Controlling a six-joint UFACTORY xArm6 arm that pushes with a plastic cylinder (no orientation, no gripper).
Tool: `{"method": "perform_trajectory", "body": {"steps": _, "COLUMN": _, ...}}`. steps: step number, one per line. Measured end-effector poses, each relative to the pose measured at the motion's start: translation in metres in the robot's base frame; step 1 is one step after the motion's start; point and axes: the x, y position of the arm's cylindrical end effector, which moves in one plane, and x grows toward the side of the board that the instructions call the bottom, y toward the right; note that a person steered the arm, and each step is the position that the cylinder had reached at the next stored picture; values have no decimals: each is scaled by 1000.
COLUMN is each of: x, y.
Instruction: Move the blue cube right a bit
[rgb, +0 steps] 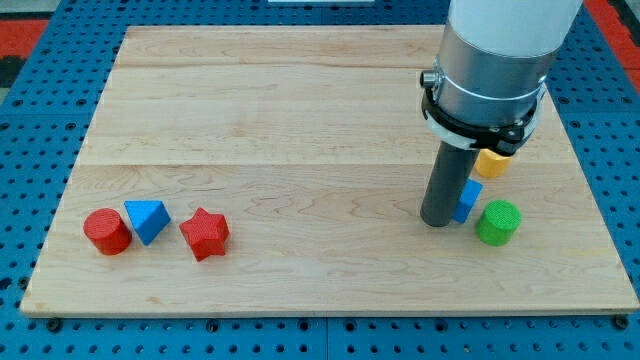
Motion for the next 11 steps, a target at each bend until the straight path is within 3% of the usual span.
{"method": "perform_trajectory", "body": {"steps": 1, "x": -13, "y": 13}}
{"method": "perform_trajectory", "body": {"steps": 3, "x": -20, "y": -40}}
{"method": "perform_trajectory", "body": {"steps": 5, "x": -22, "y": -1}}
{"method": "perform_trajectory", "body": {"steps": 8, "x": -37, "y": 1}}
{"method": "perform_trajectory", "body": {"steps": 10, "x": -37, "y": 58}}
{"method": "perform_trajectory", "body": {"steps": 11, "x": -56, "y": -8}}
